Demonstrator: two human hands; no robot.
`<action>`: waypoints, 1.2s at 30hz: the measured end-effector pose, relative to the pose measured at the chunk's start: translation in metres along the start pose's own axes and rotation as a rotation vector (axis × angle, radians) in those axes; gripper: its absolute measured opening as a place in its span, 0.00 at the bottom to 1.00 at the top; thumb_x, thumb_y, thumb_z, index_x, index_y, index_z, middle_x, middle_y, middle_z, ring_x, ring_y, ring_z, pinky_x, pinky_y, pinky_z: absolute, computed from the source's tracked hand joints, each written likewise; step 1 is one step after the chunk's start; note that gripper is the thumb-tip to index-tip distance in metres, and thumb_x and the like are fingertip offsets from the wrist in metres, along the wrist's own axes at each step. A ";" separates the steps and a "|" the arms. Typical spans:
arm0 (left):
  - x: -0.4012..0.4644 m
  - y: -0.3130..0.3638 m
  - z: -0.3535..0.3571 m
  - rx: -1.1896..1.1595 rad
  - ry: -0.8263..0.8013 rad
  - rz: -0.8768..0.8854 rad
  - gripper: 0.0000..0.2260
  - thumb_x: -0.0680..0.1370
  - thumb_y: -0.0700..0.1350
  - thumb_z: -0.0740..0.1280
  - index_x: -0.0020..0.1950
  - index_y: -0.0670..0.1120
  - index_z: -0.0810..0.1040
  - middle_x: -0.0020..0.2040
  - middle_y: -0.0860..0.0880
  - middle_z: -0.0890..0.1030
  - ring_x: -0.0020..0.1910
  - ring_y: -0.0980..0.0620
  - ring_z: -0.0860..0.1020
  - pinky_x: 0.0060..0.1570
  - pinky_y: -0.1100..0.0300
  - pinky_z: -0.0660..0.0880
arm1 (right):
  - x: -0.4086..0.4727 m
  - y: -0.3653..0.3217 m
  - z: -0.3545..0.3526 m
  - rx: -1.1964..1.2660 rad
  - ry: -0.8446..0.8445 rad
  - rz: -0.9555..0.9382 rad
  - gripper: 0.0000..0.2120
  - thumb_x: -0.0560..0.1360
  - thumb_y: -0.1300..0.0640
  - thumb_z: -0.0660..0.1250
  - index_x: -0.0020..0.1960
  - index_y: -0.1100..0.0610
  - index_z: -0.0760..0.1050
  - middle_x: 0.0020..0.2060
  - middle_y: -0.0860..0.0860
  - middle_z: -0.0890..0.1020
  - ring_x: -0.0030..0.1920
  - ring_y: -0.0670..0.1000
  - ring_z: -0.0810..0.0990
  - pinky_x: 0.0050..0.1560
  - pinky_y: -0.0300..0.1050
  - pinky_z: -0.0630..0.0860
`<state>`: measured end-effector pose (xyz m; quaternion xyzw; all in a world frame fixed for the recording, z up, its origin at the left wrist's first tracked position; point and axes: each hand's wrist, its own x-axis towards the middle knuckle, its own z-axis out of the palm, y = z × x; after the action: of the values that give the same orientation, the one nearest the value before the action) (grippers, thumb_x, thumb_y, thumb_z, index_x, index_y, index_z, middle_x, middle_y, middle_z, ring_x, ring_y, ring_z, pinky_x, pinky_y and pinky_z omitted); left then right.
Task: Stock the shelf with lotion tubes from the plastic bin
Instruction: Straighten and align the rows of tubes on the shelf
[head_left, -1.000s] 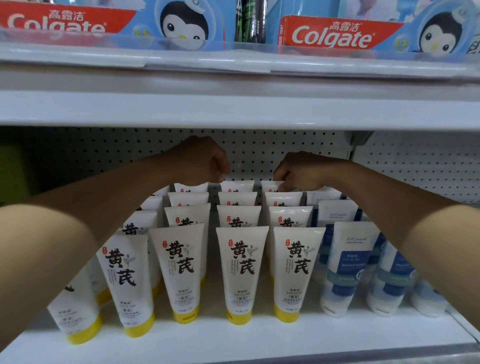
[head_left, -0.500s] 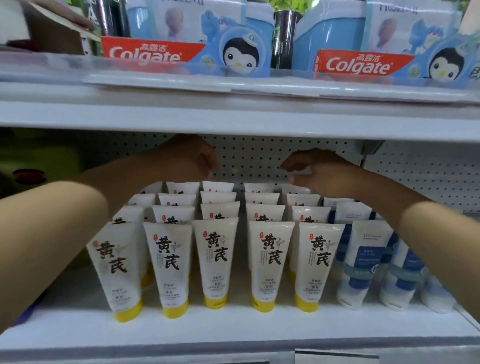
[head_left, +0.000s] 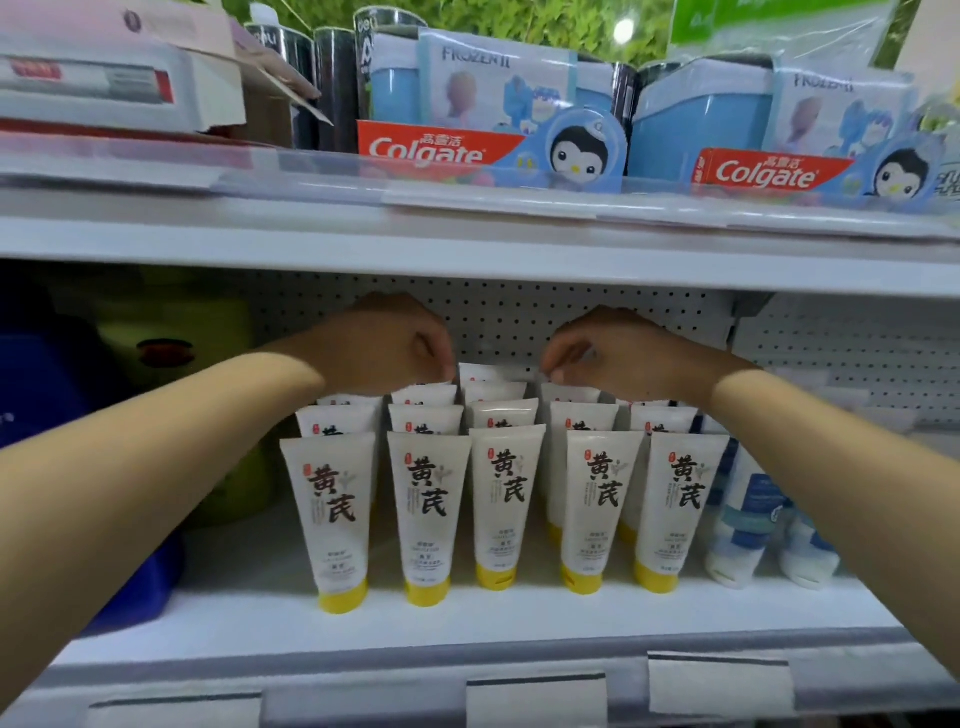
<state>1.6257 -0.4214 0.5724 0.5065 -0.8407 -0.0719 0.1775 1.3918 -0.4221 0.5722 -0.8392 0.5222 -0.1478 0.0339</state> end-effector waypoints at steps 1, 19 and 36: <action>-0.004 0.005 0.003 -0.001 -0.014 0.030 0.07 0.75 0.47 0.67 0.50 0.47 0.82 0.49 0.50 0.83 0.49 0.52 0.80 0.58 0.54 0.75 | 0.001 -0.002 0.001 -0.019 -0.017 -0.003 0.06 0.76 0.58 0.64 0.50 0.49 0.78 0.47 0.43 0.78 0.51 0.44 0.77 0.46 0.29 0.67; -0.013 0.053 0.048 0.101 -0.100 0.035 0.03 0.71 0.49 0.72 0.42 0.52 0.80 0.40 0.56 0.80 0.38 0.59 0.77 0.35 0.63 0.74 | -0.008 0.007 0.002 0.035 0.094 -0.035 0.10 0.78 0.59 0.61 0.53 0.54 0.80 0.47 0.45 0.78 0.49 0.43 0.75 0.45 0.27 0.66; -0.015 0.059 0.051 0.083 -0.094 -0.001 0.10 0.71 0.48 0.72 0.33 0.55 0.74 0.39 0.58 0.79 0.41 0.57 0.77 0.42 0.59 0.76 | -0.009 0.014 0.004 0.049 0.064 -0.050 0.09 0.78 0.59 0.61 0.53 0.52 0.79 0.46 0.43 0.77 0.49 0.42 0.74 0.42 0.22 0.62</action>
<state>1.5645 -0.3826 0.5397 0.5101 -0.8500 -0.0610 0.1168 1.3771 -0.4207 0.5635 -0.8457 0.4981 -0.1883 0.0342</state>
